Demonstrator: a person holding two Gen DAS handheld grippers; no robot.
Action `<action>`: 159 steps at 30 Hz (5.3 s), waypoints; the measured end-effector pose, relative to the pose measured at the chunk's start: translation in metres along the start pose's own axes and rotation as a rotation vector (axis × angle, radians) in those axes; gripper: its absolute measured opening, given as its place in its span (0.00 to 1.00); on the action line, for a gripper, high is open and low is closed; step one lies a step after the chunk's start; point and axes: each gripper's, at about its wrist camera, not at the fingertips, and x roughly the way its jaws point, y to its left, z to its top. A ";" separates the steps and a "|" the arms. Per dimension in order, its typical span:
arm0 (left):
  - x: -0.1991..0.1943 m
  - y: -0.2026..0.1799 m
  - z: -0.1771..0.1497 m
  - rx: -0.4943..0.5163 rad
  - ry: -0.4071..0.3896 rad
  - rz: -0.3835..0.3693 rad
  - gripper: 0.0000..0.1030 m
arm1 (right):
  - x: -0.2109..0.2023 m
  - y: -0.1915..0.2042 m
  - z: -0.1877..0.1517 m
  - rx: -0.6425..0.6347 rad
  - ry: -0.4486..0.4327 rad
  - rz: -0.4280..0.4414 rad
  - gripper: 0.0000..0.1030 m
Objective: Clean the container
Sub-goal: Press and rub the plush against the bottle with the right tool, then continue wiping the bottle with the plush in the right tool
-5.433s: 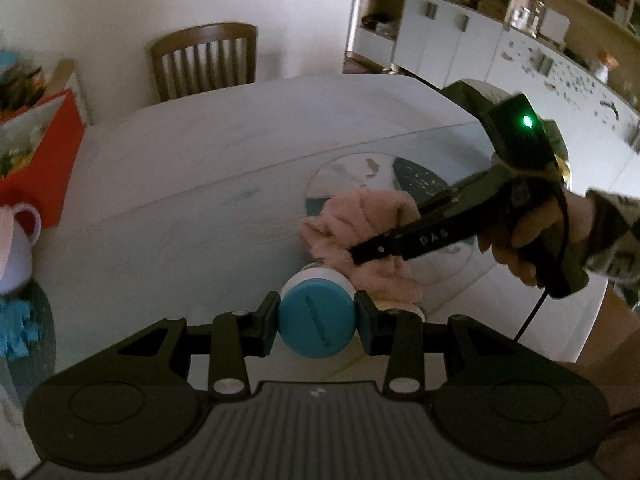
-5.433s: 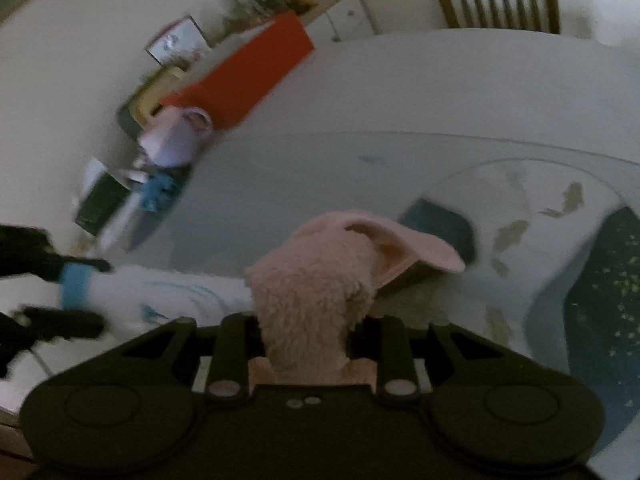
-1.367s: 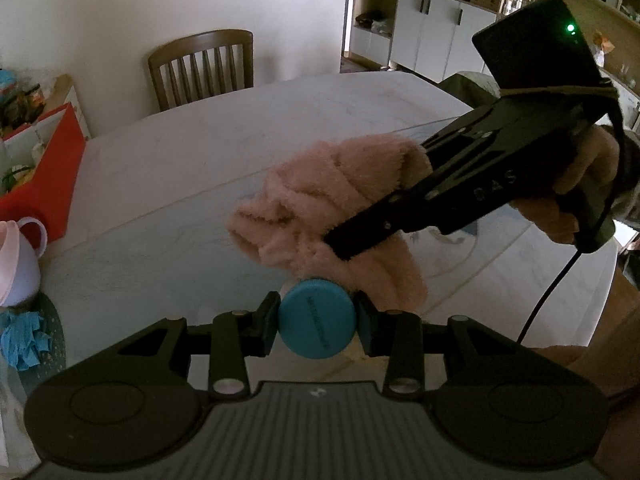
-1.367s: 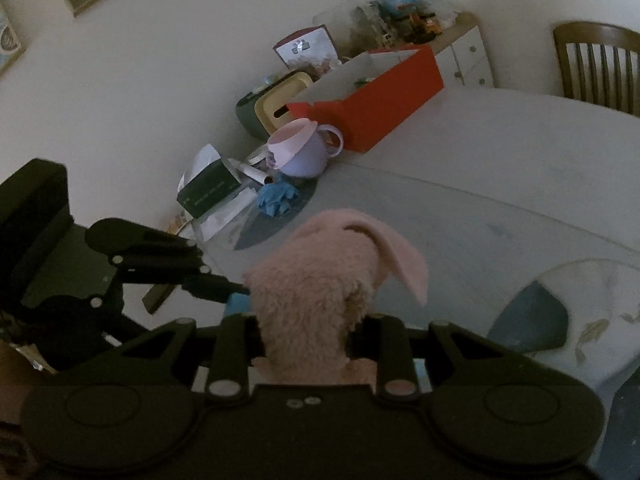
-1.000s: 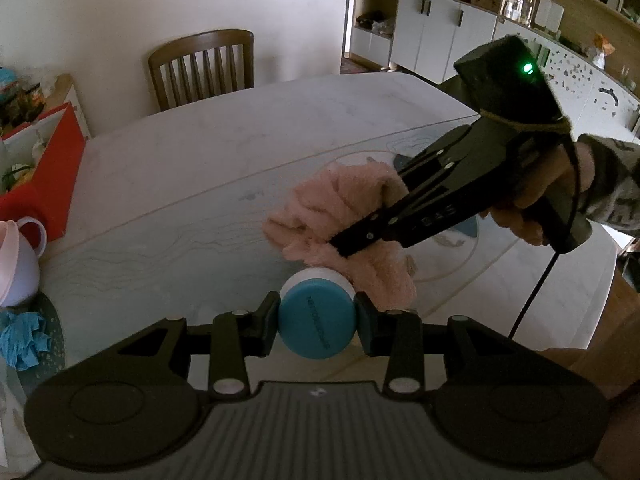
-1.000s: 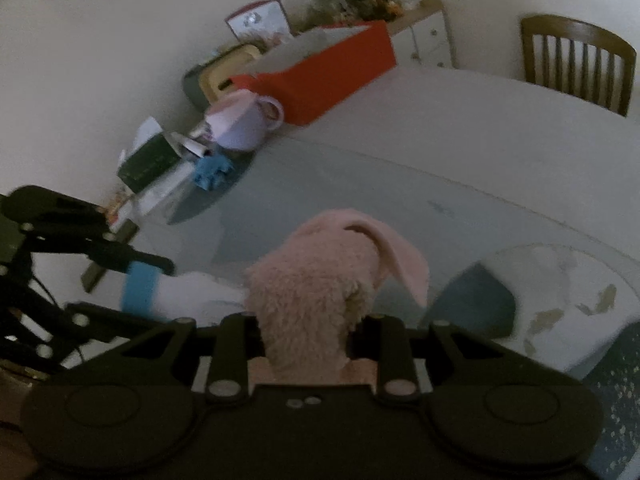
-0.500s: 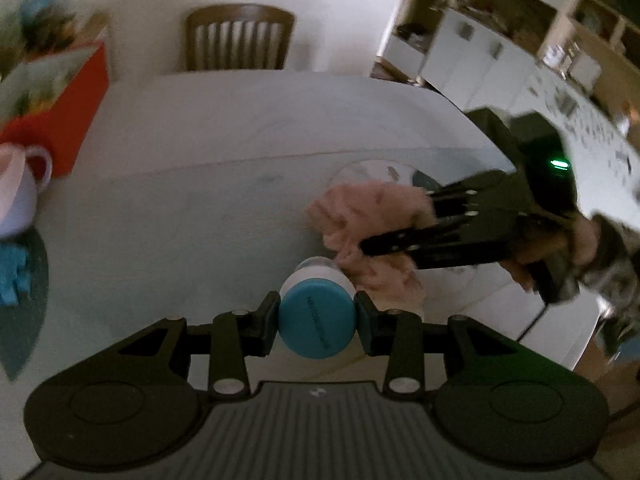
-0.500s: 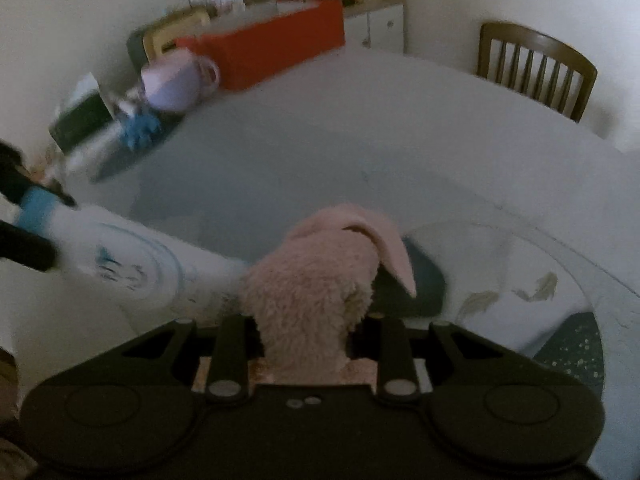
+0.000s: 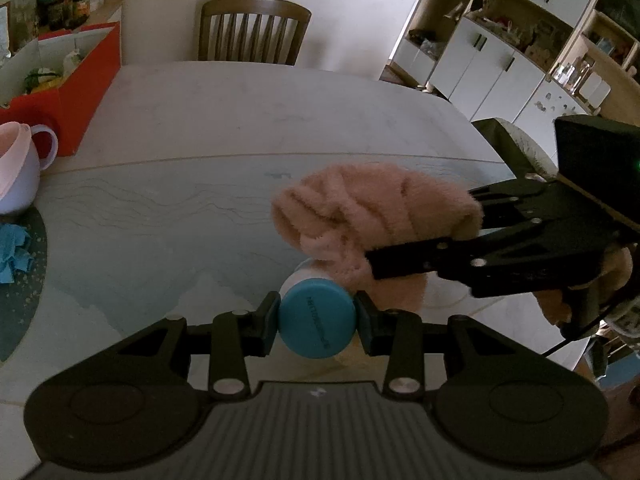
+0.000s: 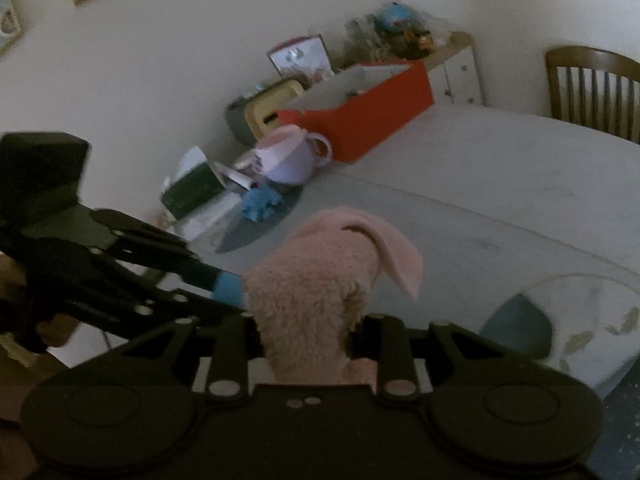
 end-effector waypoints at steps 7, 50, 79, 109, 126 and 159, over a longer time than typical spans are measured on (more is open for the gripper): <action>0.001 -0.006 -0.002 0.010 -0.003 0.016 0.37 | 0.016 -0.018 -0.010 0.023 0.050 -0.109 0.25; 0.006 0.017 0.005 -0.135 0.033 -0.010 0.37 | 0.019 -0.022 -0.012 0.075 0.020 -0.093 0.25; 0.002 0.024 0.010 -0.150 0.043 -0.017 0.37 | -0.011 -0.014 -0.016 0.059 -0.056 -0.151 0.25; 0.003 0.022 0.013 -0.144 0.063 -0.013 0.37 | 0.033 -0.022 -0.019 0.075 0.069 -0.158 0.25; 0.001 0.024 0.012 -0.129 0.068 -0.015 0.37 | 0.053 -0.050 -0.027 0.010 0.186 -0.309 0.25; 0.003 -0.005 0.021 0.023 0.086 0.039 0.38 | 0.017 -0.021 0.013 0.055 0.035 0.042 0.25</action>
